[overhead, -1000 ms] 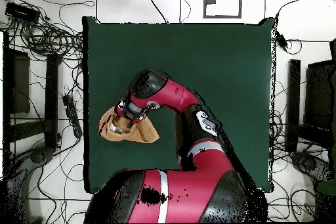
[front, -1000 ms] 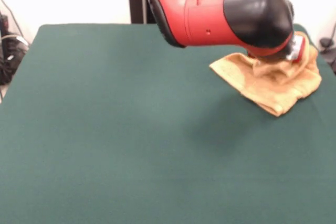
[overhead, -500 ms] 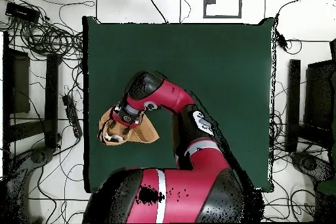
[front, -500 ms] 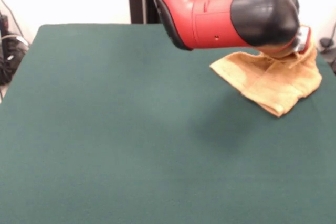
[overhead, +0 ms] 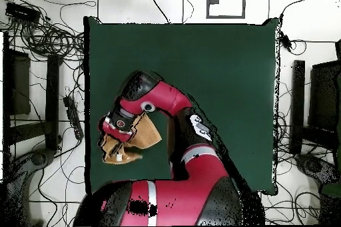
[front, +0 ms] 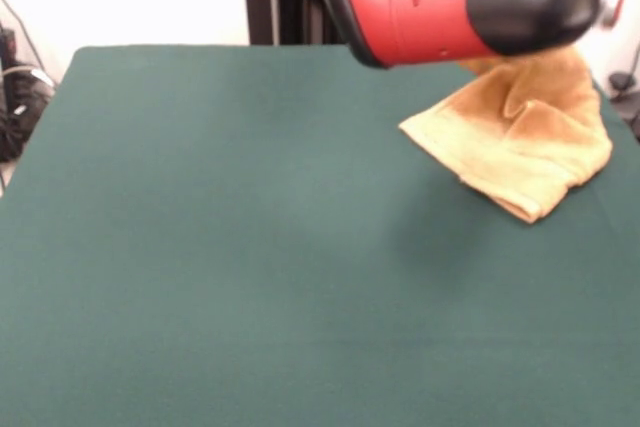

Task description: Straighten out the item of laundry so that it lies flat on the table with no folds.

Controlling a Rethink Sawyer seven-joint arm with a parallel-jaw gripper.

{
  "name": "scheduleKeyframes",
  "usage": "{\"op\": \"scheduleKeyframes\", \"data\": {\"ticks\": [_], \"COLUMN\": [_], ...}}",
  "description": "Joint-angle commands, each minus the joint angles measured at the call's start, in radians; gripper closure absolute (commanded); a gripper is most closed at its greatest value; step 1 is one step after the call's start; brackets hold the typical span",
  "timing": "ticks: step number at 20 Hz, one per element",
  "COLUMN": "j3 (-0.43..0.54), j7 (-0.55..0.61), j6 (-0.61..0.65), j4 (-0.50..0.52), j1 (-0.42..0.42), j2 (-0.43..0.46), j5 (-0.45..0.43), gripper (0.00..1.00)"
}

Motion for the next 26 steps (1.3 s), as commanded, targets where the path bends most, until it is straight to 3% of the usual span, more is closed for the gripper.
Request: {"op": "scheduleKeyframes", "data": {"ticks": [1,5,7,9,13,16,20,24,26], "j3": [-0.029,-0.056,-0.080,-0.123,-0.214,-0.272,-0.362,-0.422,-0.431], "j7": [0.462,0.457,0.419,0.360,0.385,0.461,0.549,0.562,0.541], "j6": [0.346,0.435,0.388,0.163,-0.494,-0.766,-0.902,-1.022,-0.982], "j4": [0.061,0.069,0.036,0.001,0.016,0.022,0.018,0.038,0.054], "j1": [0.050,0.028,0.019,0.035,0.108,0.164,0.252,0.313,0.327], "j2": [-0.099,-0.121,-0.106,-0.072,-0.097,-0.135,-0.180,-0.210,-0.235], "j5": [0.022,-0.023,-0.091,-0.160,-0.277,-0.355,-0.384,-0.337,-0.298], "gripper": [0.00,0.00,0.00,0.00,0.00,0.00,0.00,0.00,0.00]}}
